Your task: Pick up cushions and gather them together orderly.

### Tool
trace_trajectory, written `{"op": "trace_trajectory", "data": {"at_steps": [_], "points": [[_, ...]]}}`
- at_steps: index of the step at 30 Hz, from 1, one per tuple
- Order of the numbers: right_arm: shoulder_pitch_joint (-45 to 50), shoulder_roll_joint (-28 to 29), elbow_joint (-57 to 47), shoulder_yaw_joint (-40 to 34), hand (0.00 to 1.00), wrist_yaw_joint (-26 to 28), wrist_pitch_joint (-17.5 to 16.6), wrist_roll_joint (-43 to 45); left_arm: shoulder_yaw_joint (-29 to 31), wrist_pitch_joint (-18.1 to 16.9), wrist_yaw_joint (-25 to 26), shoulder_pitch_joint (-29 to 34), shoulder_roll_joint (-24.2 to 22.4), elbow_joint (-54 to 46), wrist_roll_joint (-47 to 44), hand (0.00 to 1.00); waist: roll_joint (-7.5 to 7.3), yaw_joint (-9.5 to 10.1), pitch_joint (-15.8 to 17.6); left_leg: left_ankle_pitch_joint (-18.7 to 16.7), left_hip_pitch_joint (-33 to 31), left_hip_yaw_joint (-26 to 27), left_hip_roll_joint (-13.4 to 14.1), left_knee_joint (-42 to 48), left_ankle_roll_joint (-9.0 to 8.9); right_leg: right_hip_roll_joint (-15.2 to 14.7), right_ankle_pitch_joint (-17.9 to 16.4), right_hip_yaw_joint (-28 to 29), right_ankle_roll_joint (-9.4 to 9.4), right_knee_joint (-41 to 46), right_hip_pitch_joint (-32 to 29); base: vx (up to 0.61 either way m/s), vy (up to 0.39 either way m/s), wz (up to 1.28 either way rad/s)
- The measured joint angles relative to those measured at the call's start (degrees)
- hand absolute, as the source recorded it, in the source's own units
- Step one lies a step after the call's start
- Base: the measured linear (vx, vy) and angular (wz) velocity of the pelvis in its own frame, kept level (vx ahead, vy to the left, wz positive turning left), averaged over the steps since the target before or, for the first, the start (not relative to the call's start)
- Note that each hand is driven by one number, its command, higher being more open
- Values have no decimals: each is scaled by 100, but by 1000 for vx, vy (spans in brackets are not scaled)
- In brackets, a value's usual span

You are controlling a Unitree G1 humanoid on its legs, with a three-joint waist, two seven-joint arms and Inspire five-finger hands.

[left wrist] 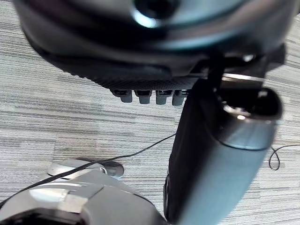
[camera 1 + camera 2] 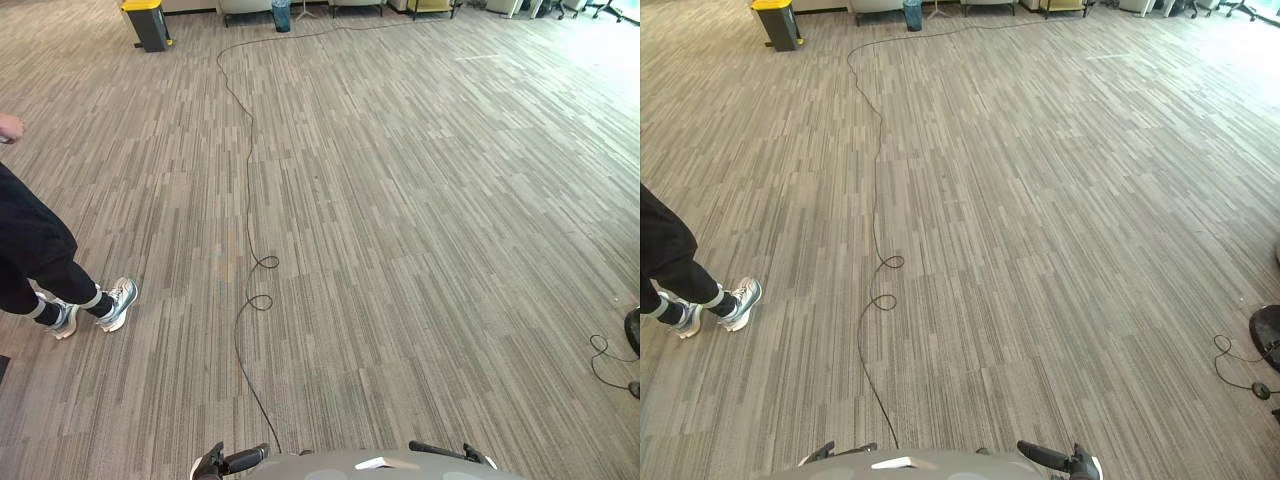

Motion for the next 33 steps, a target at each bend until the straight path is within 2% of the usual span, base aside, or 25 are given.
{"op": "trace_trajectory", "data": {"at_steps": [10,19,33], "points": [[-308,42,61,-160,100,-6,-11,0,17,-34,9,-166,-26,1,80,100,6,12,160,9,131,-4,-20,-118,-17,-25,191,-19,72,-350,230,-6,2,0],[-367,38,59,-152,100,-7,-13,8,25,-47,20,-196,-29,1,82,100,-9,16,272,172,137,-83,-45,-332,52,-43,206,-152,47,-386,200,-58,-19,5],[-368,46,63,-114,100,-78,-19,16,-54,-45,41,-198,12,8,85,100,-39,17,287,217,168,-158,-45,-412,34,-37,208,-218,45,-419,225,-4,-3,1]]}}
